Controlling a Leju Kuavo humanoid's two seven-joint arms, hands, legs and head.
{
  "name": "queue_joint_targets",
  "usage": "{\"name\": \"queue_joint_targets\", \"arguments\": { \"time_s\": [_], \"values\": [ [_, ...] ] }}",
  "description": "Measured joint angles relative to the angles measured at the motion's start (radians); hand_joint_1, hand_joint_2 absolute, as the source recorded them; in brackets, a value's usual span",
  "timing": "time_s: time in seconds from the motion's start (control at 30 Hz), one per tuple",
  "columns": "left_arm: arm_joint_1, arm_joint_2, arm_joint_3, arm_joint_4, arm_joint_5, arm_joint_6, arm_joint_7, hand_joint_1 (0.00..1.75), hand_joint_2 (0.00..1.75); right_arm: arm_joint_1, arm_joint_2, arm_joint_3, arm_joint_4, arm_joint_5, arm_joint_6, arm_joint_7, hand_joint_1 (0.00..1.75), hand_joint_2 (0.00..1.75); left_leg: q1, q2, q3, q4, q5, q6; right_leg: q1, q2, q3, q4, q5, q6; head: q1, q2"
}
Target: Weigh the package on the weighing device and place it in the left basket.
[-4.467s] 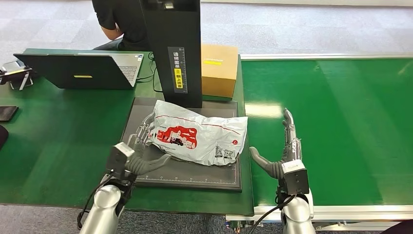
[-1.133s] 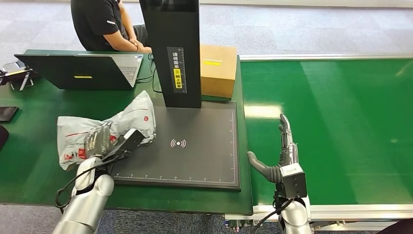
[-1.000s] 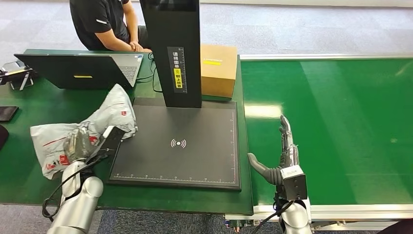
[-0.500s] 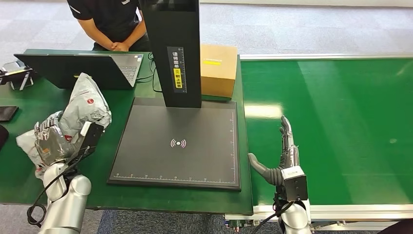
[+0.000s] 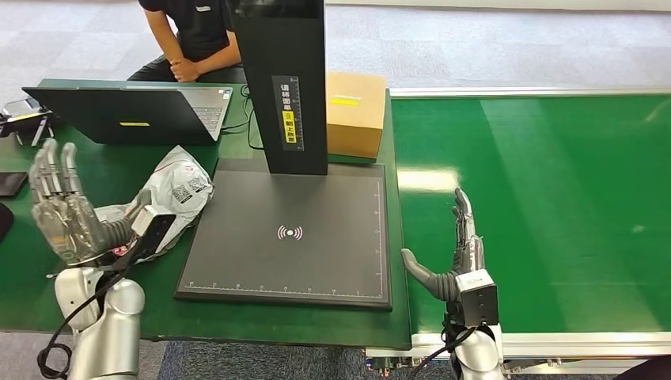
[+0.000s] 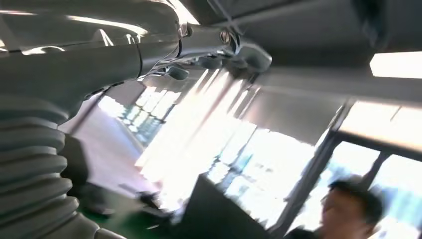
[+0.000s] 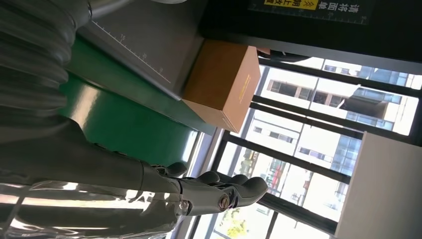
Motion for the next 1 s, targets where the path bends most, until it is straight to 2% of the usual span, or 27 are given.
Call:
{"name": "queue_joint_targets", "arguments": {
  "time_s": [0.03, 0.07, 0.13, 0.2, 0.33, 0.5, 0.63, 0.73, 1.0],
  "values": [
    [-0.001, -0.023, 0.023, -0.015, 0.099, -0.010, -0.076, 0.00, 0.00, -0.001, 0.000, 0.000, 0.000, -0.003, 0.000, 0.000, 0.00, 1.75, 0.000, 0.000, 0.000, 0.000, 0.000, 0.000, 0.000, 0.000, 0.000, 0.000, 0.000, 0.000, 0.000, 0.000],
    [0.001, -0.036, 0.031, -0.019, 0.212, -0.032, -0.117, 0.00, 0.00, -0.003, 0.000, 0.000, 0.000, -0.006, 0.000, -0.001, 0.00, 1.75, 0.000, 0.000, 0.000, 0.000, 0.000, 0.000, -0.001, 0.000, 0.000, 0.000, 0.000, 0.000, 0.000, 0.000],
    [0.016, -0.043, 0.004, -0.020, 0.457, -0.125, -0.123, 0.00, 0.87, -0.005, -0.003, 0.000, 0.000, -0.014, 0.000, -0.004, 0.00, 1.75, -0.001, 0.000, 0.000, 0.000, 0.000, 0.000, 0.000, 0.000, 0.000, 0.000, 0.000, 0.000, 0.000, 0.000],
    [0.035, -0.036, -0.048, -0.020, 0.647, -0.260, -0.103, 0.00, 1.75, -0.009, -0.008, 0.000, 0.002, -0.018, 0.004, -0.011, 0.00, 1.75, -0.001, -0.001, 0.000, 0.000, 0.000, 0.000, 0.001, -0.001, 0.000, 0.000, 0.000, 0.000, 0.000, 0.000],
    [0.067, -0.027, -0.123, -0.019, 0.876, -0.507, -0.097, 0.00, 1.75, -0.016, -0.012, 0.000, 0.009, -0.019, 0.011, -0.020, 0.00, 1.75, -0.001, -0.001, -0.001, 0.000, 0.001, 0.001, 0.001, -0.001, 0.000, 0.000, 0.000, 0.000, 0.000, 0.000],
    [0.095, -0.020, -0.164, -0.004, 1.119, -0.840, -0.107, 0.00, 1.75, -0.029, -0.014, 0.002, 0.022, -0.017, 0.024, -0.025, 0.00, 1.75, -0.001, -0.001, -0.001, 0.000, 0.001, 0.001, 0.000, -0.001, -0.001, 0.000, 0.000, 0.000, 0.000, 0.000],
    [0.098, -0.019, -0.195, 0.039, 1.224, -1.027, -0.078, 0.00, 0.00, -0.045, -0.014, 0.009, 0.028, -0.014, 0.044, -0.022, 0.00, 1.75, -0.001, -0.001, -0.001, 0.000, 0.001, 0.001, 0.000, -0.002, -0.001, 0.000, 0.000, 0.000, 0.000, 0.000],
    [0.097, -0.019, -0.219, 0.067, 1.245, -1.086, -0.049, 0.00, 0.00, -0.052, -0.014, 0.011, 0.028, -0.012, 0.052, -0.015, 0.00, 1.75, -0.001, -0.001, -0.001, 0.000, 0.001, 0.001, 0.000, -0.001, -0.001, 0.000, 0.000, 0.000, 0.000, 0.000],
    [0.097, -0.018, -0.270, 0.096, 1.223, -1.117, -0.030, 0.00, 0.00, -0.054, -0.014, 0.010, 0.022, 0.006, 0.068, 0.001, 0.00, 1.75, -0.001, -0.001, -0.001, 0.000, 0.001, 0.001, 0.000, -0.001, -0.001, 0.000, 0.000, 0.000, 0.000, 0.000]
  ]
}}
